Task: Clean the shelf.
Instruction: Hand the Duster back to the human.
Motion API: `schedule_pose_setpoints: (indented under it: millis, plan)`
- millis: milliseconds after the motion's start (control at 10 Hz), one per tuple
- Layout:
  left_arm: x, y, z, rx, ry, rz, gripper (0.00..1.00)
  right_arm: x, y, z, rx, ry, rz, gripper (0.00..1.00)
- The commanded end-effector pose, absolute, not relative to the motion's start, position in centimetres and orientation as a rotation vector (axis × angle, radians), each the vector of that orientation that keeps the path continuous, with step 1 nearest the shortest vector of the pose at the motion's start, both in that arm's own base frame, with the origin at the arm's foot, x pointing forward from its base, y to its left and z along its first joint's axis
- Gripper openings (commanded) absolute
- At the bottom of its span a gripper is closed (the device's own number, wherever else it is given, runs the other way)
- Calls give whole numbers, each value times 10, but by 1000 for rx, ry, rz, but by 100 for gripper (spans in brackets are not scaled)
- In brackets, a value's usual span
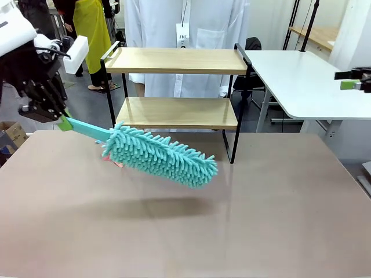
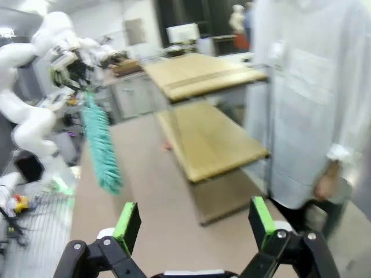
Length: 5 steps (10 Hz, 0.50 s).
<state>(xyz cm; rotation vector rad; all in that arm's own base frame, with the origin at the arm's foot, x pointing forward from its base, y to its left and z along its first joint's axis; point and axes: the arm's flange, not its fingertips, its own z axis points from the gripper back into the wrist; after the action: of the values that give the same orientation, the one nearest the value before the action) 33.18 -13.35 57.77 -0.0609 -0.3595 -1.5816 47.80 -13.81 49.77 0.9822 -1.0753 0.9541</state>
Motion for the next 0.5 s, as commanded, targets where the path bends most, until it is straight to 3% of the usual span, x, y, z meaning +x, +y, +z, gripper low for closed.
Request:
schedule_pose_setpoints:
  millis: [0,400]
  plan:
    - [331,-138,553,-156,-485,-1626,13,462,-107,505,1103,-1035,958,100]
    - [329,-135,523,-262,-631,-1598,13,428,-17,475,1277,-1086,1053,100]
